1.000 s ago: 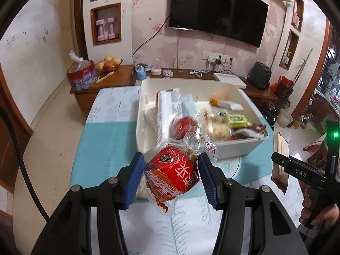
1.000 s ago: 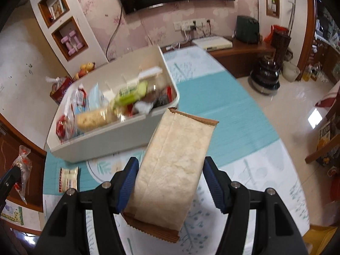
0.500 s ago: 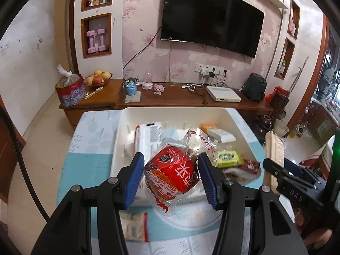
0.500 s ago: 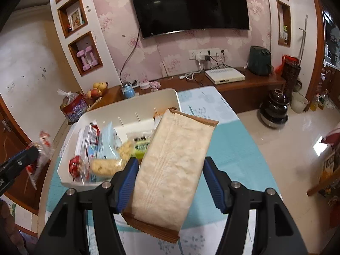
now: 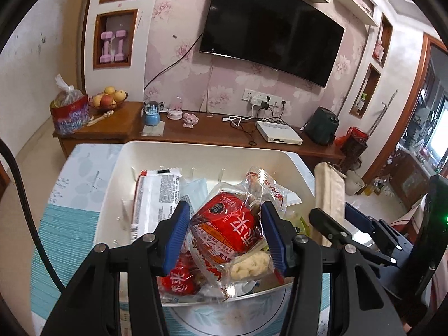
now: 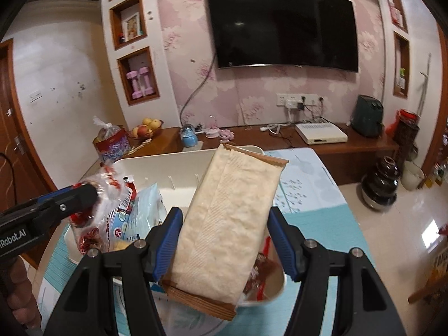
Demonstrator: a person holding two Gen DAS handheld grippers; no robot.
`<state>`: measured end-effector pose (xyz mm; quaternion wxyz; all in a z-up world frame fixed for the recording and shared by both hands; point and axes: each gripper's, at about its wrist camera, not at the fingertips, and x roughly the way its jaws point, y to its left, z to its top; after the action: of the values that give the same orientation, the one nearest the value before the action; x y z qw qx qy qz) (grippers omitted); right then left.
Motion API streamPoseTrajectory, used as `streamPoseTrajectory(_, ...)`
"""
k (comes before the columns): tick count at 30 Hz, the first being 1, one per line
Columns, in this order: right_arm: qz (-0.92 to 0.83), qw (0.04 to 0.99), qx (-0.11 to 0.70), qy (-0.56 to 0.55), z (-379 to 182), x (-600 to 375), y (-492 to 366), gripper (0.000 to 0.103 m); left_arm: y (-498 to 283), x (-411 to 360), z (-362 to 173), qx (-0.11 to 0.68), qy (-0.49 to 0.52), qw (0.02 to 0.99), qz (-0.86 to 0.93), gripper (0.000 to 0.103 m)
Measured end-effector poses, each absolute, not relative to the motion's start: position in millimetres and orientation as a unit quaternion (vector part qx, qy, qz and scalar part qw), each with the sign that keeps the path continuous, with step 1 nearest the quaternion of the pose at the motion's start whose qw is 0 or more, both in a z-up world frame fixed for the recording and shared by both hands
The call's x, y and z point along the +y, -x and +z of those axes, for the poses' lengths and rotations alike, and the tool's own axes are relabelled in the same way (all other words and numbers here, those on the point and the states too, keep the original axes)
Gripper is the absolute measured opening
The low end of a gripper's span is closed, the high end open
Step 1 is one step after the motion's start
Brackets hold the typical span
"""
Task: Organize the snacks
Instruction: 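Carry the red pack and brown wafer pack over the white tray and open both tools, then withdraw both tools from the tray toward the white-red sachet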
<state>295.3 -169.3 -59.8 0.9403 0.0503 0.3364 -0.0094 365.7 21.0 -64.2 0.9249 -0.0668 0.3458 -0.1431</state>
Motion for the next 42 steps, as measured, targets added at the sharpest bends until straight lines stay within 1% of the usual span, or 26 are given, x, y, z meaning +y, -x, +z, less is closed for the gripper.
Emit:
streamPoseTrajectory(5, 0.021, 0.942, 0.332, -0.052, -66.9, -167.0, -304.1, 0.064, -371.1, 22.1, -71.1, 0.355, 0.072, 0.922, -0.138, 0.052)
streamPoseTrajectory(7, 0.027, 0.943, 0.329, -0.054, -67.4, -167.2, -305.0, 0.064, -371.3, 24.4, -70.3, 0.353, 0.081, 0.921, -0.141, 0.055)
streamPoseTrajectory(9, 0.025, 0.943, 0.328, -0.056, -66.4, -167.9, -305.6, 0.069, -371.8, 27.1, -68.6, 0.356, 0.088, 0.919, -0.144, 0.065)
streamPoseTrajectory(11, 0.016, 0.94, 0.334, -0.066, -66.4, -170.6, -305.8, 0.073, -369.5, 29.0, -66.0, 0.356, 0.087, 0.92, -0.138, 0.066)
streamPoseTrajectory(15, 0.01, 0.938, 0.336, -0.083, -63.5, -175.5, -301.1, 0.074, -362.0, 34.4, -58.2, 0.354, 0.086, 0.922, -0.13, 0.069)
streamPoseTrajectory(22, 0.011, 0.94, 0.333, -0.074, -46.7, -170.8, -281.4, 0.074, -337.1, 52.5, -34.2, 0.342, 0.089, 0.928, -0.118, 0.073)
streamPoseTrajectory(25, 0.016, 0.94, 0.335, -0.07, -40.7, -166.5, -272.4, 0.074, -321.8, 59.3, -22.7, 0.336, 0.084, 0.931, -0.117, 0.078)
streamPoseTrajectory(30, 0.023, 0.94, 0.334, -0.064, -29.5, -156.1, -254.4, 0.075, -295.5, 70.4, -4.1, 0.328, 0.068, 0.935, -0.112, 0.079)
streamPoseTrajectory(34, 0.027, 0.941, 0.332, -0.065, -19.5, -147.1, -240.7, 0.08, -272.4, 77.2, 7.0, 0.325, 0.06, 0.938, -0.109, 0.081)
streamPoseTrajectory(42, 0.047, 0.941, 0.331, -0.058, -6.5, -123.0, -216.3, 0.081, -232.0, 102.3, 16.0, 0.332, 0.046, 0.939, -0.08, 0.083)
